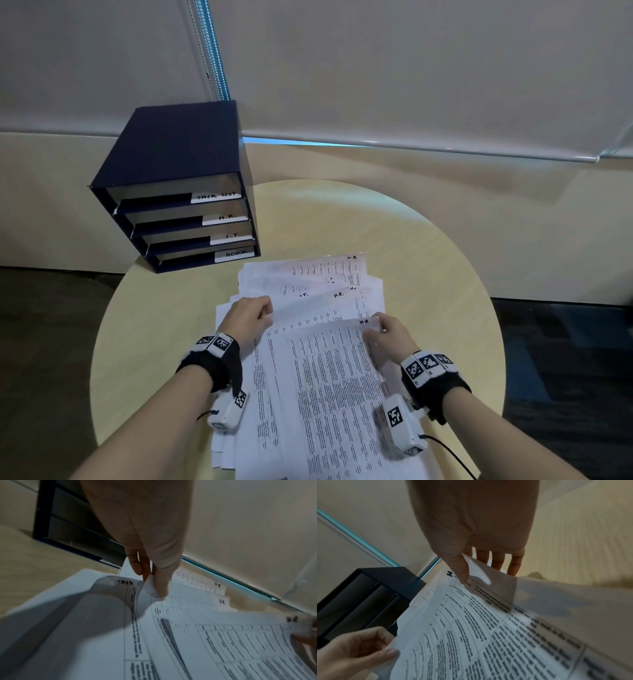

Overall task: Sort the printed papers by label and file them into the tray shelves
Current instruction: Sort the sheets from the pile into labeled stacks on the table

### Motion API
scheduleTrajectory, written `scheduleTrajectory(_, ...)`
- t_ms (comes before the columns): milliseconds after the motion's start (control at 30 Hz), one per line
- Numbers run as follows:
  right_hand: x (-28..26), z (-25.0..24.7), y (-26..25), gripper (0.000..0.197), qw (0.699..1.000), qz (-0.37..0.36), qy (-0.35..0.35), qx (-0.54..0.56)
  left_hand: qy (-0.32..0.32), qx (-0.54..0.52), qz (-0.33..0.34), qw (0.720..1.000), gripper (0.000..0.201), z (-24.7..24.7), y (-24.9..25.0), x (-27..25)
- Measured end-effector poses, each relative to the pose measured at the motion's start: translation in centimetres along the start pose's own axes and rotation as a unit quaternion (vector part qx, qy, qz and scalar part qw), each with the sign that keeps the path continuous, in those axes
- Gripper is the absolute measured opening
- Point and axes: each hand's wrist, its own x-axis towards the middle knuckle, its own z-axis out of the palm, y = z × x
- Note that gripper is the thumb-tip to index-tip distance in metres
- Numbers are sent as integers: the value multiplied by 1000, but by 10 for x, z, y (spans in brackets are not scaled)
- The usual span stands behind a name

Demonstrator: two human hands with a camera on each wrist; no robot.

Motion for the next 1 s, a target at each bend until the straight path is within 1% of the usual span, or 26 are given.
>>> scheduleTrajectory(67, 0, -2, -1, 8, 1000, -6, -1, -14, 26, 62, 47, 997, 13, -3, 2, -3)
scheduleTrajectory(100, 1, -2, -1, 14, 1000, -14, 5, -22, 40, 83, 73, 993, 13, -4, 1, -4)
scheduleTrajectory(133, 2, -3, 0, 24, 999, -21, 18, -27, 48, 90, 102, 989, 13, -3, -1, -5)
scheduleTrajectory(200, 2, -4, 0, 39, 998, -32, 49, -4, 32, 70, 154, 985, 13, -2, -4, -7)
scheduleTrajectory(233, 2, -4, -1, 41, 998, -40, 53, 15, 7, 52, 165, 985, 14, -1, -3, -9)
scheduleTrajectory(267, 3, -3, -2, 38, 997, -49, 50, 30, -23, 40, 168, 985, 15, 0, -3, -11)
scheduleTrajectory(333, -1, -3, -7, 21, 996, -57, 43, 49, -75, 31, 160, 984, 17, 3, -1, -12)
scheduleTrajectory(367, -4, -3, -9, 14, 996, -59, 42, 55, -94, 25, 151, 984, 14, 5, 0, -12)
scheduleTrajectory(400, -7, -4, -9, 11, 996, -61, 37, 59, -101, 16, 135, 985, 9, 6, -1, -9)
scheduleTrajectory(433, -10, -5, -8, 13, 996, -64, 27, 53, -103, 2, 115, 988, 5, 7, -1, -7)
scheduleTrajectory(500, -16, -9, -4, 19, 997, -73, 6, 30, -72, -10, 74, 995, 14, 10, -7, 0)
scheduleTrajectory(567, -21, -14, -1, 19, 997, -67, 9, 23, -33, 21, 37, 999, 19, 11, -14, 6)
scheduleTrajectory(633, -29, -20, -3, 16, 997, -55, 31, 40, -26, 65, 10, 998, 25, 12, -18, 9)
scheduleTrajectory(667, -31, -22, -3, 15, 996, -51, 37, 64, -27, 87, 8, 996, 28, 14, -17, 10)
scheduleTrajectory(700, -34, -25, -4, 17, 993, -52, 46, 96, -21, 106, 16, 994, 29, 15, -14, 11)
scheduleTrajectory(767, -35, -28, -4, 27, 987, -57, 75, 128, 20, 126, 57, 990, 28, 16, -2, 15)
scheduleTrajectory(833, -28, -30, 1, 46, 987, -63, 110, 100, 55, 139, 96, 984, 27, 16, 14, 26)
scheduleTrajectory(867, -25, -30, 1, 51, 988, -63, 114, 80, 63, 149, 108, 981, 28, 16, 21, 32)
scheduleTrajectory(900, -22, -30, 1, 47, 989, -60, 113, 68, 62, 158, 117, 978, 31, 17, 29, 40)
scheduleTrajectory(933, -18, -29, 1, 37, 991, -57, 106, 57, 52, 167, 128, 976, 37, 19, 36, 48)
scheduleTrajectory(967, -14, -28, 1, 27, 992, -58, 100, 40, 33, 177, 138, 974, 45, 20, 43, 55)
scheduleTrajectory(1000, -9, -26, 1, 24, 994, -60, 91, 20, 5, 190, 142, 971, 51, 22, 49, 63)
